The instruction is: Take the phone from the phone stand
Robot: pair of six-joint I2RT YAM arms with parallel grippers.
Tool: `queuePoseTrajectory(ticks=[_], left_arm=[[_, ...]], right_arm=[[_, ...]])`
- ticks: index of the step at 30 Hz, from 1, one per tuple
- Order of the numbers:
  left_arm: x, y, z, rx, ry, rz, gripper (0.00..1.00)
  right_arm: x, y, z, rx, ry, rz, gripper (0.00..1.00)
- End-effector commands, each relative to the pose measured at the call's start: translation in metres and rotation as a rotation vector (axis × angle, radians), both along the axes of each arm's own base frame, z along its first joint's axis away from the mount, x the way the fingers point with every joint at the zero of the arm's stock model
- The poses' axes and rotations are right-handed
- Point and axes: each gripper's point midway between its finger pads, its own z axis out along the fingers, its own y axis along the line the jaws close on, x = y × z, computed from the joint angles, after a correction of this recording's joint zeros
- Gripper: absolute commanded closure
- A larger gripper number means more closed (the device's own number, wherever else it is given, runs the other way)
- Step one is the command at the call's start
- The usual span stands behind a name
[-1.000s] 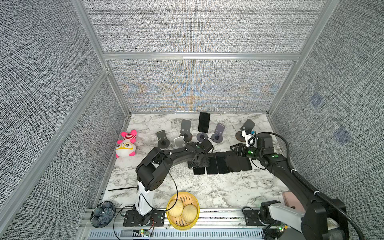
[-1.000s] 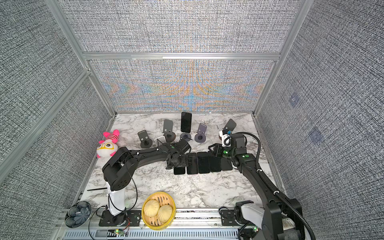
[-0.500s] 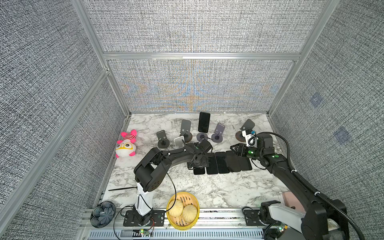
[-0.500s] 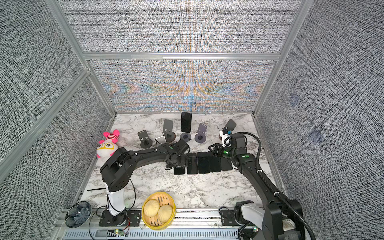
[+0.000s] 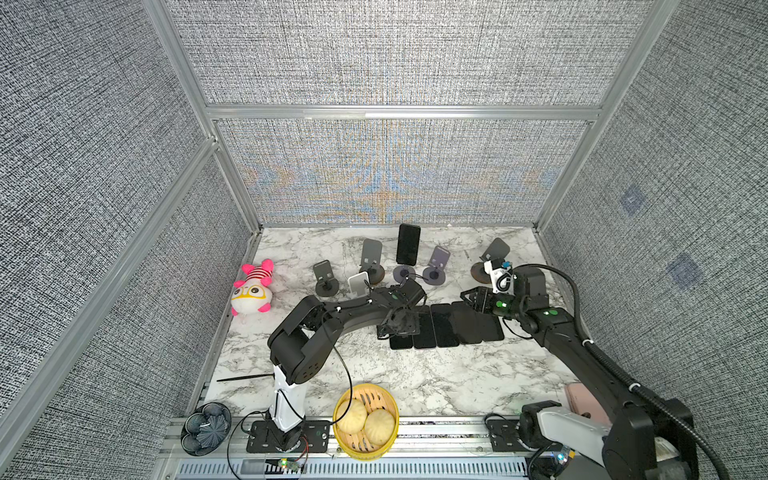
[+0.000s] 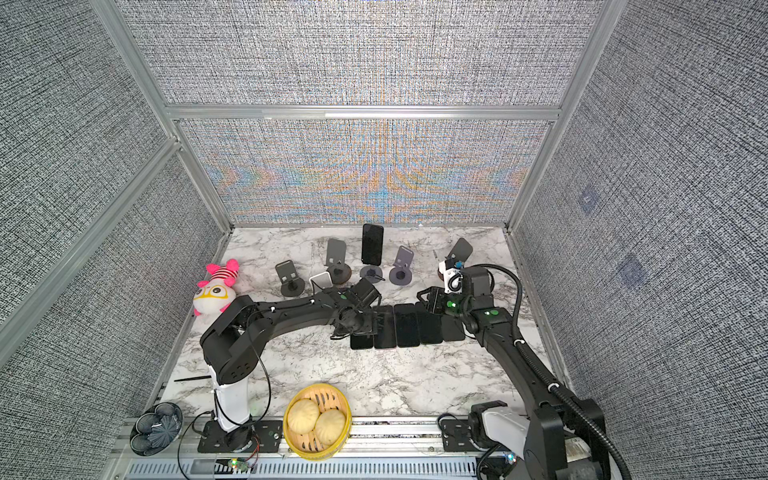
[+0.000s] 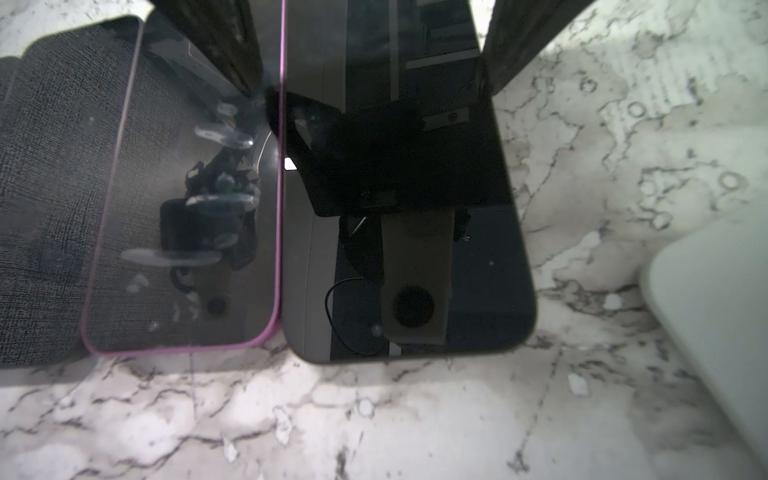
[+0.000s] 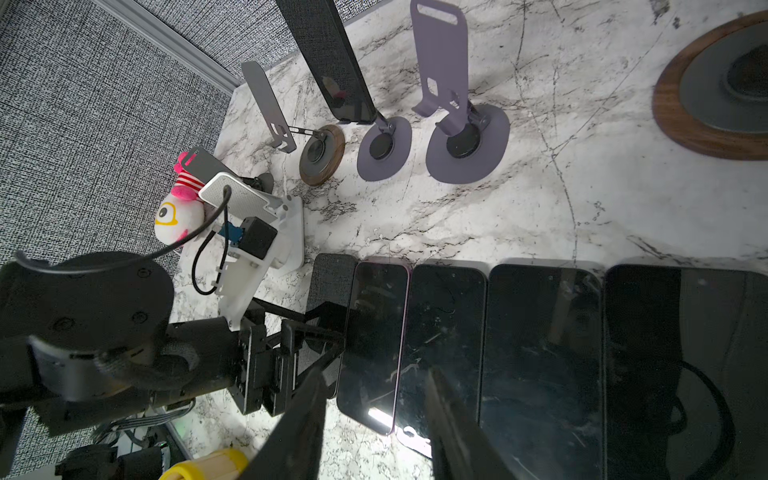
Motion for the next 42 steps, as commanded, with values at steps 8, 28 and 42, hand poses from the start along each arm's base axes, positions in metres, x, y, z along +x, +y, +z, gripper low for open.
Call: queuePoseTrajectory(ticks=[8,28,42], left_arm=[[-0.008,-0.009,0.009,-0.05,0.036,-0.027,0.15],[-0.001,-0.006,0.067,-0.087,-0.118,-0.151,0.02],[0.007,0.022,0.131,-0.111,-0.366,-0.165,0.01]], right_arm=[[0.001,0.0,0.0,0.001,0.002,-0.003,0.59],[-0.001,0.0,0.011,-0.035,-0.028,0.03,0.59],[0.0,0.002,0.047,-0.086,-0.126,0.089,0.58]])
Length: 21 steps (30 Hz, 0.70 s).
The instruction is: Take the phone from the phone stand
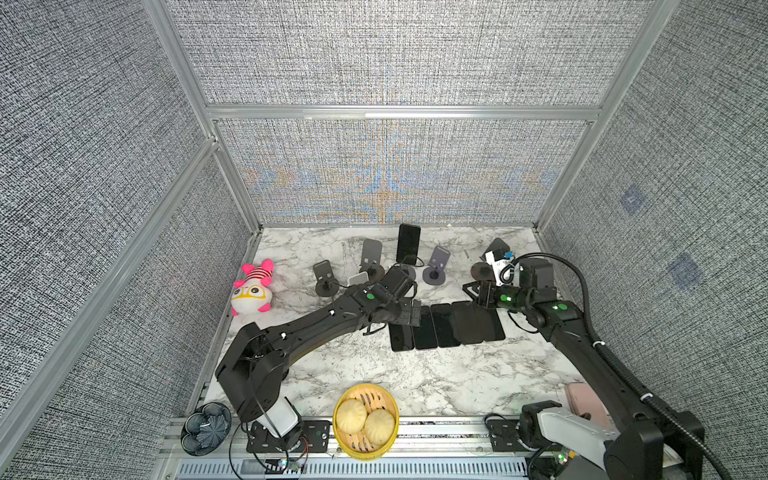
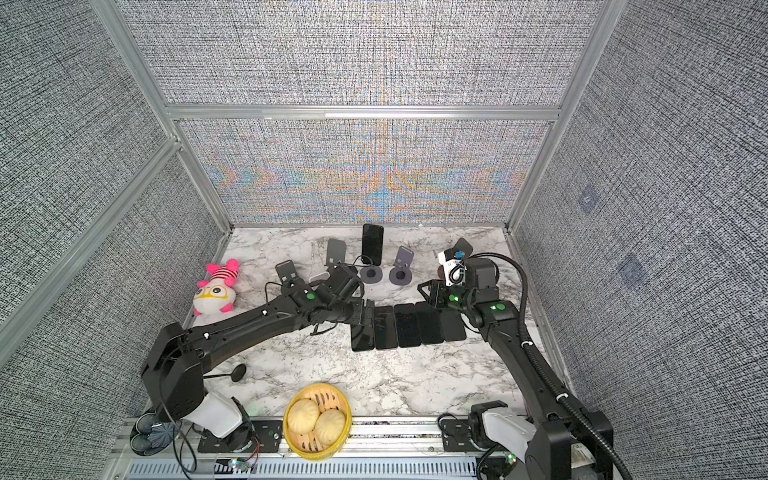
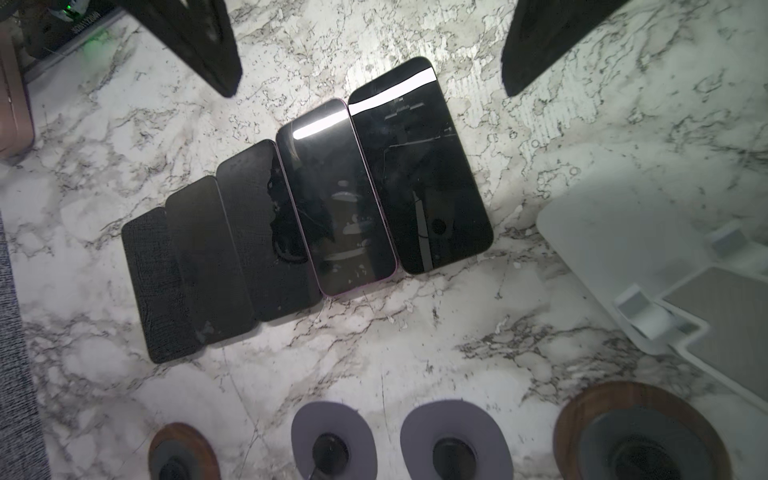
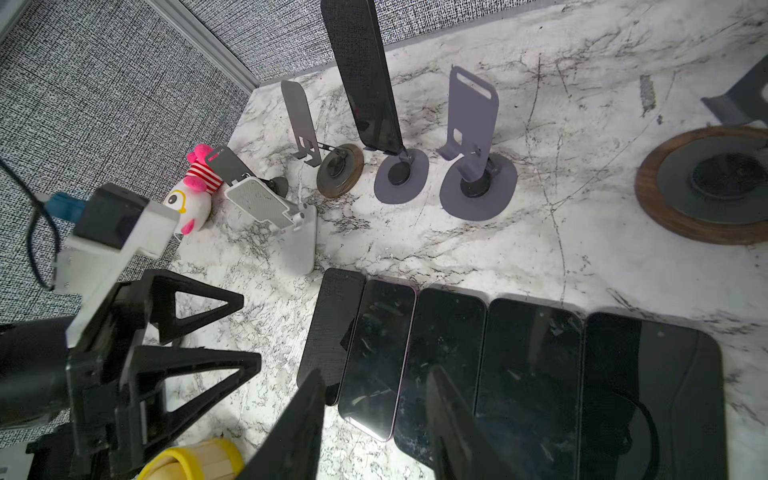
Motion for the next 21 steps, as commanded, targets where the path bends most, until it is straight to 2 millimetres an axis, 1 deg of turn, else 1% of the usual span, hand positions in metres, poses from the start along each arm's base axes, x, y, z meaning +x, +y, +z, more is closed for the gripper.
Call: queuePoseTrajectory(ticks=[1,3,5,7,8,9,10,13,16,18,21], left_arm=[[0.008,0.017,0.011,0.033,-0.088,0.031,0.01],[0.006,0.03,0.013,0.055,-0.107,0.05,0.01],[0.002,0.042,0.014,0.073,-0.12,0.065,0.01],[-0.002,0.054,0.012,0.077,-0.125,0.083,0.01],[-0.005,0.059,0.011,0.074,-0.126,0.092,0.01],[-0.007,0.064,0.01,0.07,-0.126,0.103,0.01],[-0.01,0.07,0.008,0.064,-0.125,0.116,0.01],[-0.016,0.083,0.007,0.019,-0.145,0.148,0.01],[-0.021,0.091,0.011,-0.051,-0.182,0.175,0.01],[-0.024,0.094,0.012,-0.104,-0.194,0.19,0.01],[-0.028,0.094,0.013,-0.17,-0.205,0.186,0.01]], right_arm=[[0.0,0.002,0.007,-0.02,-0.023,0.022,0.58],[0.004,0.003,0.011,-0.024,-0.035,0.029,0.57],[0.01,0.006,0.015,-0.029,-0.044,0.042,0.51],[0.017,0.011,0.018,-0.034,-0.052,0.059,0.48],[0.022,0.015,0.014,-0.037,-0.045,0.069,0.47],[0.029,0.019,0.025,-0.03,-0.072,0.078,0.45],[0.035,0.023,0.025,-0.027,-0.074,0.09,0.44],[0.055,0.037,0.022,-0.02,-0.08,0.127,0.4],[0.075,0.053,0.019,-0.02,-0.112,0.165,0.38],[0.092,0.064,0.013,-0.019,-0.135,0.188,0.36],[0.118,0.081,0.009,0.003,-0.187,0.223,0.35]])
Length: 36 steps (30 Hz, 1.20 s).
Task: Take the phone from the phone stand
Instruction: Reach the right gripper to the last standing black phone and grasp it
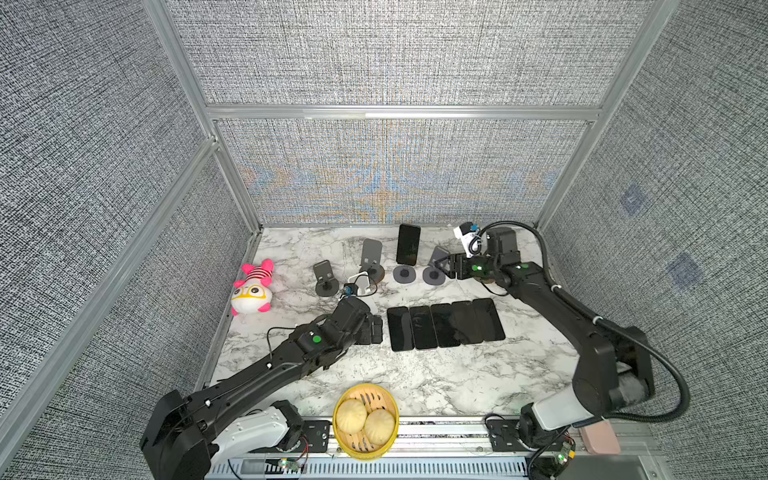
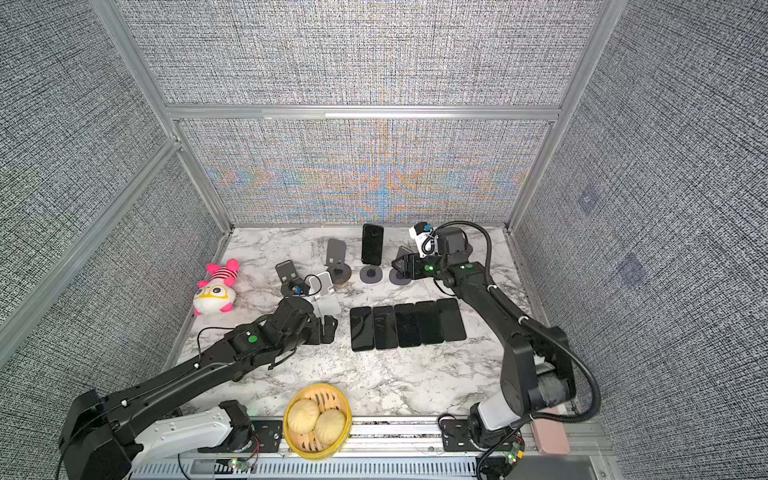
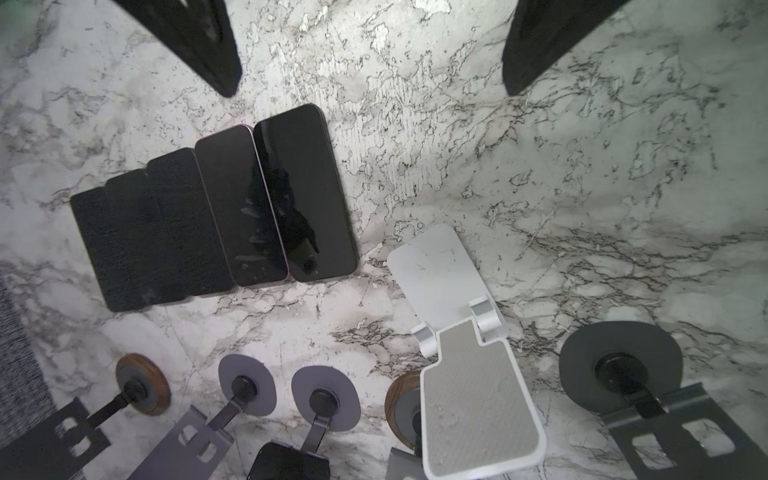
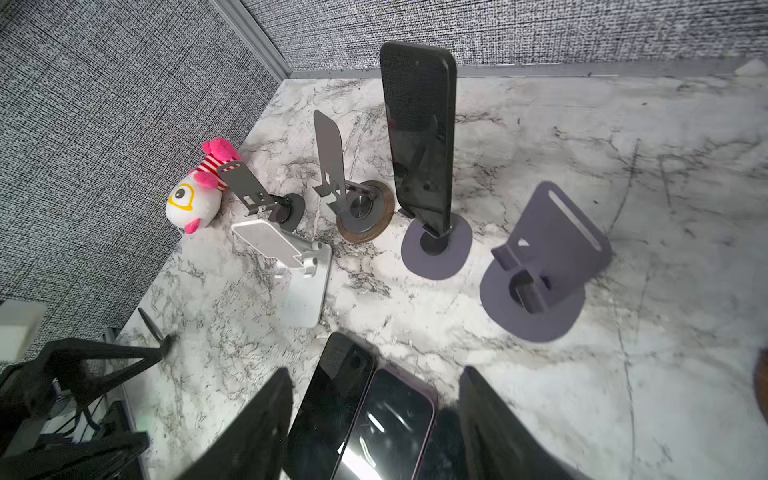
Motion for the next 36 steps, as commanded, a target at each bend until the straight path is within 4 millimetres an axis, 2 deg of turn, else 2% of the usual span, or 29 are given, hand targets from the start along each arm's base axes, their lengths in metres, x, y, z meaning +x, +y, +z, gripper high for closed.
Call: queuePoseTrajectory(ticks=[1,8,14,19,30,36], left_arm=[[0.004,-0.01,0.014,-0.109,-0.049,-0.005,0.01],[-0.002,-0.006,0.012,-0.12,-0.034,-0.002,0.01],[-0.001,-0.007,0.005,-0.13,-0.012,0.004,0.01],[-0.002,-0.006,0.0,-0.124,-0.001,0.011,0.01],[0.002,-0.01,-0.006,-0.129,0.016,0.019,0.01],[0.002,-0.007,-0.009,-0.12,0.023,0.027,0.02]], right_arm=[[0.029,0.019,0.014,0.047,-0.135,0.055,0.35],[0.083,0.037,-0.004,0.106,-0.179,0.054,0.42],[0.116,0.049,-0.013,0.137,-0.163,0.048,0.43],[0.12,0.053,-0.02,0.138,-0.148,0.056,0.47],[0.124,0.059,-0.03,0.144,-0.131,0.094,0.69],[0.127,0.061,-0.029,0.15,-0.134,0.1,0.73]])
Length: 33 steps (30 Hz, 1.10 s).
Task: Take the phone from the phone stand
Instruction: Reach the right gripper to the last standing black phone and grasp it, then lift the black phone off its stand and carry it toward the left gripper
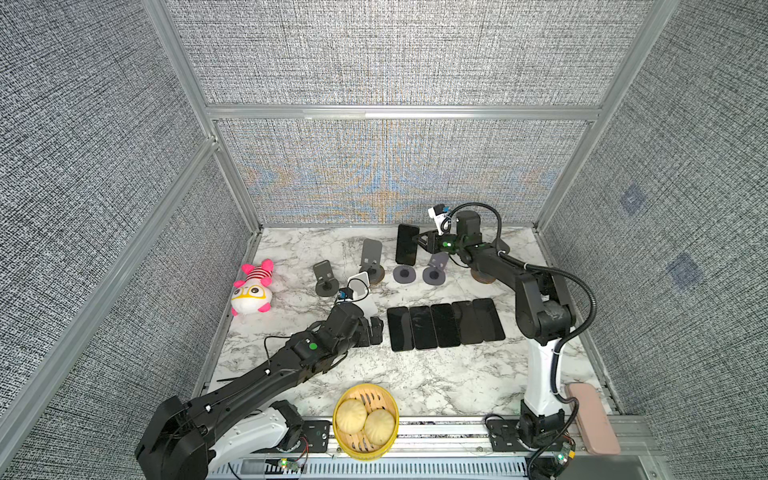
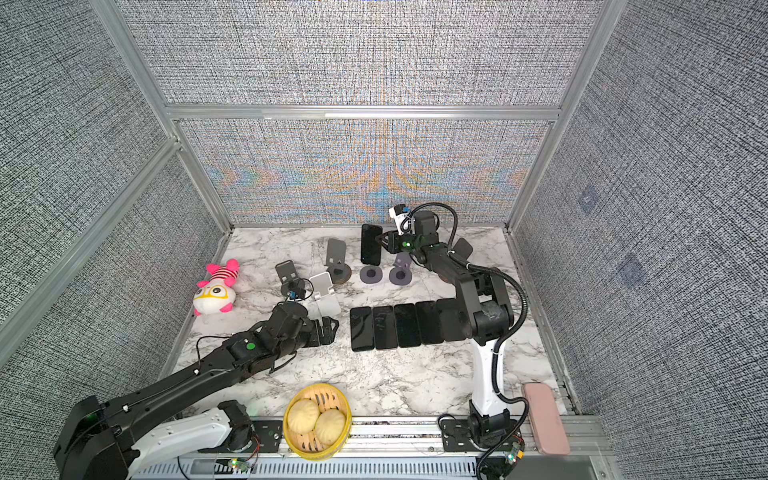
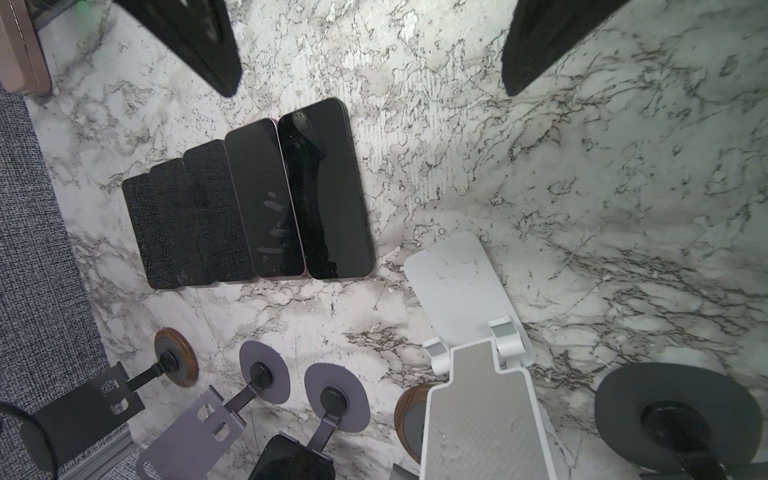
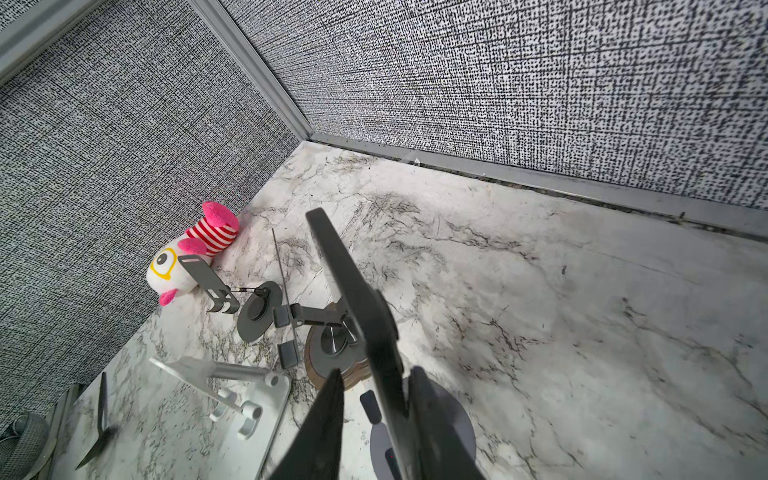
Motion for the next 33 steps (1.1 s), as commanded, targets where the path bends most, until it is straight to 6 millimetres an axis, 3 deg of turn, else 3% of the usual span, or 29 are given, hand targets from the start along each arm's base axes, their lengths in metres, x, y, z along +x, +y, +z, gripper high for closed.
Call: queuePoseTrajectory(ticks=[1,8,13,19,26,33], left_arm=[[0.002,-0.002,0.003,-0.013,-0.007,0.0,0.01],[0.002,-0.002,0.001,-0.006,-0.004,0.001,0.01],[0.002,-0.001,0.0,-0.003,-0.002,0.001,0.01],[0.001,0.0,-0.003,0.004,0.004,0.002,0.02],[0.001,0.0,-0.005,0.008,0.007,0.001,0.01],[0.0,0.001,-0.006,0.014,0.01,0.001,0.01]], right_arm=[[0.0,0.005,0.005,0.014,-0.014,0.024,0.74],[0.0,0.008,0.001,0.026,-0.015,0.038,0.76],[0.003,0.008,-0.002,0.031,-0.013,0.039,0.69],[0.004,0.01,-0.001,0.043,-0.011,0.042,0.83],[0.0,0.009,0.005,0.047,-0.019,0.043,0.9],[-0.012,0.01,0.027,0.056,-0.047,0.05,0.95]])
